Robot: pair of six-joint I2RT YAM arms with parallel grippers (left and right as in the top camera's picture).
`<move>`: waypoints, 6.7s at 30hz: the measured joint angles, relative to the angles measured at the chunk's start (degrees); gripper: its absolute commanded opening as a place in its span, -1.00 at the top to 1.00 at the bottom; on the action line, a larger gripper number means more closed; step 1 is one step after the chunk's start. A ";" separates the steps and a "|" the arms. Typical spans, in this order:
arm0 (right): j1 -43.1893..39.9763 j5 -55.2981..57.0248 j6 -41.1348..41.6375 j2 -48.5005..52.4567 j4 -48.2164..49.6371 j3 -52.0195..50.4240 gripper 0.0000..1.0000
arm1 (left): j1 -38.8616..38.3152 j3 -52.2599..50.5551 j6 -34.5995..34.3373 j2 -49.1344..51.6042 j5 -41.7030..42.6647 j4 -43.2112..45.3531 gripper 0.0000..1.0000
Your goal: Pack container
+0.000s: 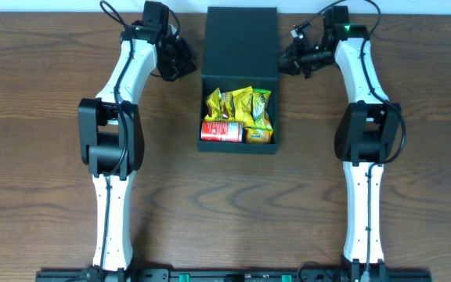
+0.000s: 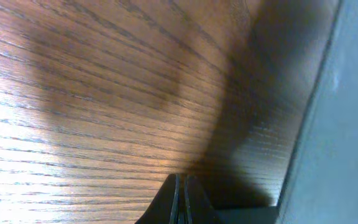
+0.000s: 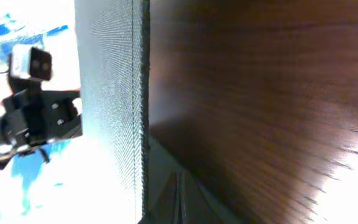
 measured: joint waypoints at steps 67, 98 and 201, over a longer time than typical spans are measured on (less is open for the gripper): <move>-2.38 -26.71 -12.33 0.00 2.38 0.00 0.97 | 1.42 0.00 -0.33 0.11 47.15 23.50 0.88; -2.23 18.95 2.12 -1.97 1.31 0.09 0.97 | 1.20 9.16 -1.01 0.81 14.49 3.76 0.88; 12.04 58.29 -13.20 -94.29 -10.88 -58.88 -0.99 | 0.04 -70.79 32.44 -120.54 -38.71 -9.46 -0.90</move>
